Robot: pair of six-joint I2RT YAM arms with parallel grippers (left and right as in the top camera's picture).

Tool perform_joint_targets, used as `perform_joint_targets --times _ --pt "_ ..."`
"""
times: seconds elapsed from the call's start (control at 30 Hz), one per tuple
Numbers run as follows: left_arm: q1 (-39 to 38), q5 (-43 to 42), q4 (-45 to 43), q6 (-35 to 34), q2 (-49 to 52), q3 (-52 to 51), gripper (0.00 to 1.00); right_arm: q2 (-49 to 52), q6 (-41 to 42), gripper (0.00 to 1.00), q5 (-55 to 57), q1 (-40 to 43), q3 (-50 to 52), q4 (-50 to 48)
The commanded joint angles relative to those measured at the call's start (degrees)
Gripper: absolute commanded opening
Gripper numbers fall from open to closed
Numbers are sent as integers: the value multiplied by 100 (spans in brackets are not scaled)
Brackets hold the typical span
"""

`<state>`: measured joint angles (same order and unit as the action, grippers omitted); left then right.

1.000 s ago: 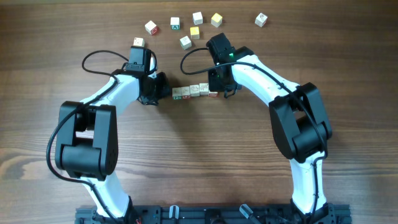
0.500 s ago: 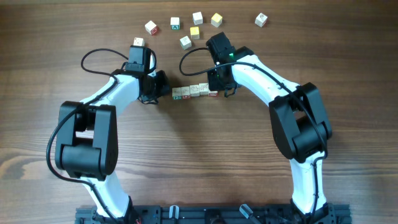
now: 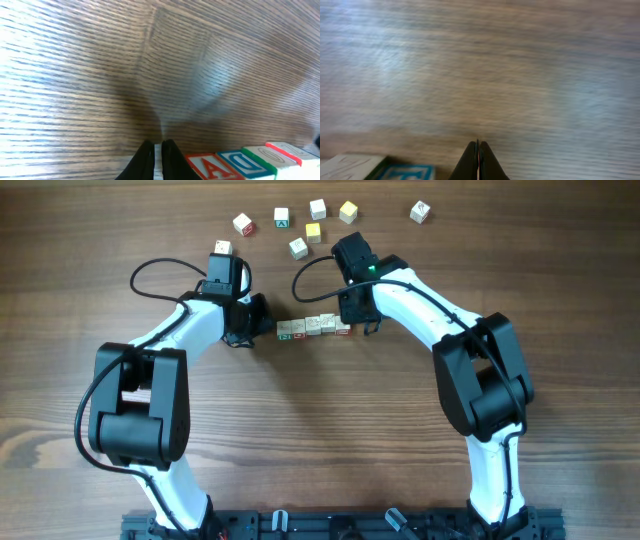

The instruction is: Form a horizontal line

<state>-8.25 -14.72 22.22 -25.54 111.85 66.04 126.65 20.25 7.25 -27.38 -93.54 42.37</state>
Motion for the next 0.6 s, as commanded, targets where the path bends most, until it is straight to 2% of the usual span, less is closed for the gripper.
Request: perform_joint_targets --times 0.0,0.1,0.2,0.33,0.47,0.57 --pt "55 566 -22 133 76 -46 9 96 -17 4 380 111 -133 -223" --pt "275 691 -17 131 76 -46 7 96 -72 5 -20 138 -175 -686" --pt "610 686 4 105 76 -46 5 98 9 4 -942 144 -173 -1290" --pt "990 640 118 59 76 -46 4 98 769 4 -1891 142 -170 -1762" --pt "1189 625 223 61 76 -48 4 98 1290 4 -2151 118 -170 -1899" --pt "1202 625 267 63 76 -48 4 98 1335 4 -2260 68 -160 -1814"
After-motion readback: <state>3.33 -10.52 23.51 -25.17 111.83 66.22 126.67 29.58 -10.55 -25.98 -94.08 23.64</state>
